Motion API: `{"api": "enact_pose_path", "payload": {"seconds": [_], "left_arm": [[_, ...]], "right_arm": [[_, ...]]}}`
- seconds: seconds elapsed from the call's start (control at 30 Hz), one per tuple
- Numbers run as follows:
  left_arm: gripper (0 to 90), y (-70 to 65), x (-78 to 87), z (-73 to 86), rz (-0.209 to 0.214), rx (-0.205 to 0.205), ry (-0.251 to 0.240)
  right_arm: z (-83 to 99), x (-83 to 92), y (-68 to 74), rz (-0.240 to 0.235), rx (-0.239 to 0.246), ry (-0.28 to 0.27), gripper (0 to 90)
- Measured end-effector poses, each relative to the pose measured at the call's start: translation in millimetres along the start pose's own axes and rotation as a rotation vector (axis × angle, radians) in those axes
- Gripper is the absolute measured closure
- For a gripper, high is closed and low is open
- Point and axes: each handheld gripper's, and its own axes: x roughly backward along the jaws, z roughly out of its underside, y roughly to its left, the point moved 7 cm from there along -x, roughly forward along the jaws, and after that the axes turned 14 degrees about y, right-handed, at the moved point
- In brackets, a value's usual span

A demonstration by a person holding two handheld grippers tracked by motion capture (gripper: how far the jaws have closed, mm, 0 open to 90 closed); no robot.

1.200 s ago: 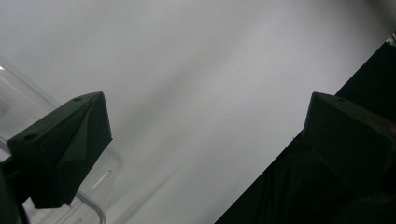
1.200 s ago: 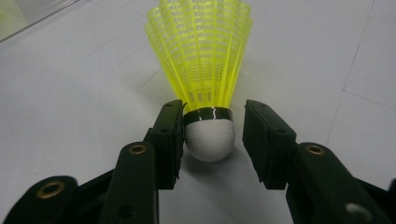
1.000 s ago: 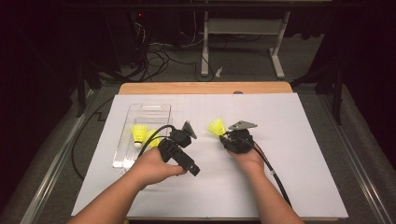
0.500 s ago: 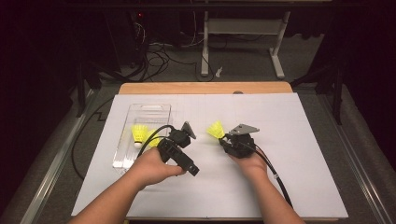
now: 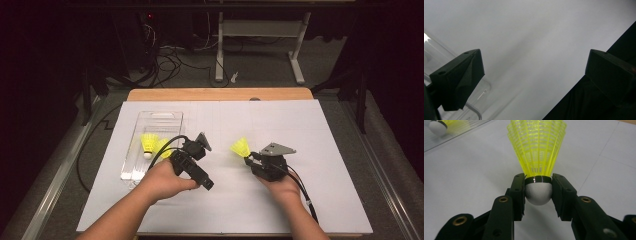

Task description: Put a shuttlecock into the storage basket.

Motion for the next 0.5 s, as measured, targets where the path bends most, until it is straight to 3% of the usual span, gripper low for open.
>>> {"api": "enact_pose_path", "payload": {"seconds": [0.5], "left_arm": [[3.0,-2.9,-5.4,-2.9,-0.008,-0.011,0.006]], "right_arm": [[28.7,36.0,-2.0,-0.004,0.007,-0.005,65.9]]}}
